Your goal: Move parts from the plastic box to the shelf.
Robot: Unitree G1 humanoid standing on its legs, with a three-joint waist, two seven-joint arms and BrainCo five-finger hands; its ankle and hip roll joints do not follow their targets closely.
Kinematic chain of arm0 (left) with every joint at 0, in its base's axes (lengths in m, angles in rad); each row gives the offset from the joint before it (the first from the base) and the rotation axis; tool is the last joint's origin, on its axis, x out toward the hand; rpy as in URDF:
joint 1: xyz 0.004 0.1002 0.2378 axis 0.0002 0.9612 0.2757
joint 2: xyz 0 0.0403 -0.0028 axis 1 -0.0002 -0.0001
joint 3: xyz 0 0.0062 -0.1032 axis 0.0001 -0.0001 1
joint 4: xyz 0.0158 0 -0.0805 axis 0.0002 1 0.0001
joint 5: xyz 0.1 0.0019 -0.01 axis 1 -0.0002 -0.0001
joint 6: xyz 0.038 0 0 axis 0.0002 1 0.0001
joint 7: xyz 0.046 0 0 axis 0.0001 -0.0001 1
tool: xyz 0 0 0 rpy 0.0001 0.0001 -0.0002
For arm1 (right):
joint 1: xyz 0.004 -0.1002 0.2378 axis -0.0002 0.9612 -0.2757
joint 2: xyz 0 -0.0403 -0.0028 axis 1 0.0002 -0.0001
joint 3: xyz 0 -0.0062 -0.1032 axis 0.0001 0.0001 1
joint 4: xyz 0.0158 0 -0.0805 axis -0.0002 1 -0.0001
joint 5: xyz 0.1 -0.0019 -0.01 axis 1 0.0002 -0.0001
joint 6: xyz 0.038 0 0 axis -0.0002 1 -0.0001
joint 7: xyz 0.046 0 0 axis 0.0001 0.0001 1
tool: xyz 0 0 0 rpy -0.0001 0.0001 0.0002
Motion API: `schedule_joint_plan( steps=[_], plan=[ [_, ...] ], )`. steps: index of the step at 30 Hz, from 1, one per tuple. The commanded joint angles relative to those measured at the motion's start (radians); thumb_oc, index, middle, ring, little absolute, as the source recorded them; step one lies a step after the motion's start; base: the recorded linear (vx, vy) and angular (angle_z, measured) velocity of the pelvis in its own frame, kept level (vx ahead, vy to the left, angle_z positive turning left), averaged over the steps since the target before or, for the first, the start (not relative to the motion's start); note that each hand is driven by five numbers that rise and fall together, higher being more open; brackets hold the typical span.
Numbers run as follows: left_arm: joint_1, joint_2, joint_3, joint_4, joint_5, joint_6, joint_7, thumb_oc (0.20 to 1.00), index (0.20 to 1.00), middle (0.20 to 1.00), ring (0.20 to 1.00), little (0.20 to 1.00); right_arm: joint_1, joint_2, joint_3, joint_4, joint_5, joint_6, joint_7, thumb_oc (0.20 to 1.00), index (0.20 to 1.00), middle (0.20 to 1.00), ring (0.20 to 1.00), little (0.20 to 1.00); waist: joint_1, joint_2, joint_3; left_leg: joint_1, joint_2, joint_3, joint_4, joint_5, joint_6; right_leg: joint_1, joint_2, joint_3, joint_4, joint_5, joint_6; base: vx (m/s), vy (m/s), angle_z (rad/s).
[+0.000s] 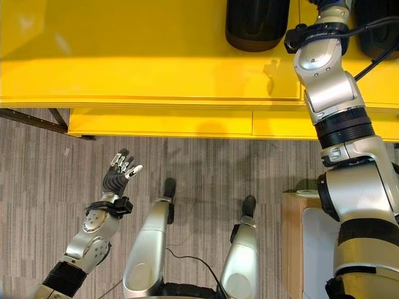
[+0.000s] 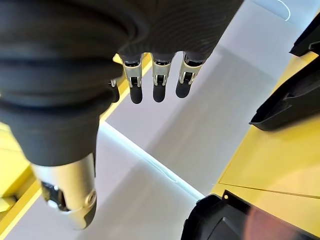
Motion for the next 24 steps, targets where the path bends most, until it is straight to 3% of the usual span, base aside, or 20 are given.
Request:
schedule_joint_plan(
  steps=[1, 9, 16, 24],
  plan=[
    [0.021, 0.024, 0.001, -0.028, 0.01, -0.046, -0.01, 1.0, 1.0, 1.0, 1.0, 1.0, -0.012, -0.058, -0.039, -0.085, -0.023, -0.048, -0.002, 1.0, 1.0, 1.0, 1.0, 1.0, 0.019, -0.021, -0.066, 0.059, 0.018, -0.022, -0.162, 0.101, -0.015, 0.014, 0.006, 0.01, 0.23, -0.192, -0.036, 0.0, 0.0, 0.0],
    [0.031, 0.013, 0.017, -0.025, 0.022, -0.02, -0.014, 1.0, 1.0, 1.0, 1.0, 1.0, 0.256, 0.069, -0.205, -0.314, 0.064, -0.107, 0.022, 1.0, 1.0, 1.0, 1.0, 1.0, 0.002, -0.031, -0.105, 0.113, 0.033, -0.019, -0.194, 0.109, -0.014, 0.067, 0.012, -0.004, 0.17, -0.169, -0.03, 0.01, 0.002, -0.01],
    [0.122, -0.011, 0.092, -0.04, 0.047, 0.023, -0.044, 1.0, 1.0, 1.0, 1.0, 1.0, 0.776, 0.273, -0.353, -0.643, 0.113, -0.162, 0.168, 1.0, 1.0, 1.0, 1.0, 1.0, -0.049, -0.044, -0.195, 0.23, 0.069, 0.01, -0.294, 0.129, -0.019, 0.175, 0.024, -0.024, 0.013, -0.108, -0.004, 0.06, 0.001, -0.03],
    [0.22, -0.027, 0.163, -0.049, 0.083, 0.044, -0.086, 1.0, 1.0, 1.0, 1.0, 1.0, 1.019, 0.322, -0.388, -0.768, 0.136, -0.174, 0.288, 1.0, 1.0, 1.0, 1.0, 1.0, -0.084, -0.059, -0.279, 0.326, 0.104, 0.051, -0.382, 0.146, -0.027, 0.258, 0.024, -0.025, -0.119, -0.042, 0.02, 0.05, -0.004, -0.16]
  ],
)
